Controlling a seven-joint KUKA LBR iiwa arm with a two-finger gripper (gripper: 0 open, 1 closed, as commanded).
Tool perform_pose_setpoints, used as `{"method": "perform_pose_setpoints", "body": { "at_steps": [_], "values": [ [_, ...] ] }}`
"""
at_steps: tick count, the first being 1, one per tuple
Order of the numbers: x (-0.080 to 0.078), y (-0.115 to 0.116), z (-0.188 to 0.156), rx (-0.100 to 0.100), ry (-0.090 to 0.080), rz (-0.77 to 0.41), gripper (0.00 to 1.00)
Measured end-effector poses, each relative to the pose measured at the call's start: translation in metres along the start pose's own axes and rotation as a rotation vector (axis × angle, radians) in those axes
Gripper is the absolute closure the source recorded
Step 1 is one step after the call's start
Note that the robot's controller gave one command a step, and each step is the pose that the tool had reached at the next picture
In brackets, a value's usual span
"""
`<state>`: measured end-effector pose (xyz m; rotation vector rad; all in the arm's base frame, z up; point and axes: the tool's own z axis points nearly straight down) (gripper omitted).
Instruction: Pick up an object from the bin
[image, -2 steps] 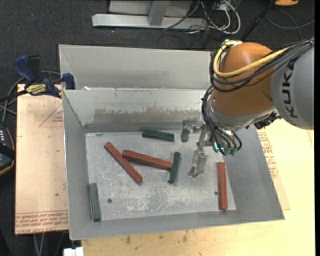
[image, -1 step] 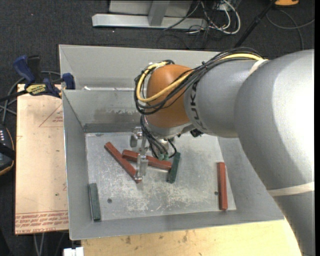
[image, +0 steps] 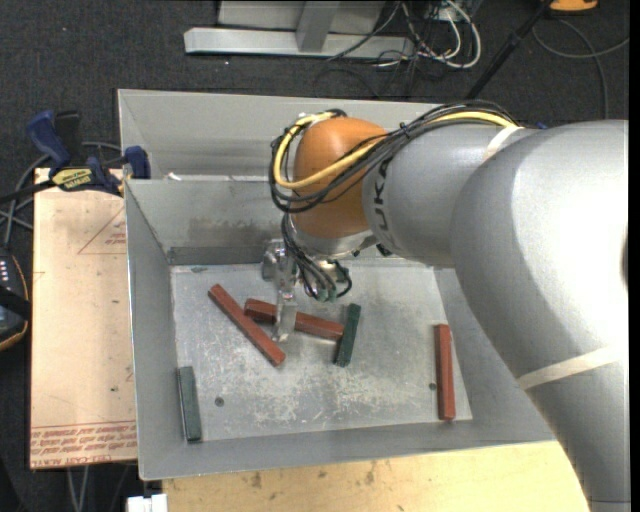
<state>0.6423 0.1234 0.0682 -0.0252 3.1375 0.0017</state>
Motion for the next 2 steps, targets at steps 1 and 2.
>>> {"method": "perform_pose_setpoints", "body": {
  "at_steps": [1,2],
  "values": [
    [0.001,0.001,-0.003,-0.001,0.000,0.000,1.00],
    [0.014,-0.003,-0.146,-0.001,-0.007,-0.032,1.00]
  ]
}}
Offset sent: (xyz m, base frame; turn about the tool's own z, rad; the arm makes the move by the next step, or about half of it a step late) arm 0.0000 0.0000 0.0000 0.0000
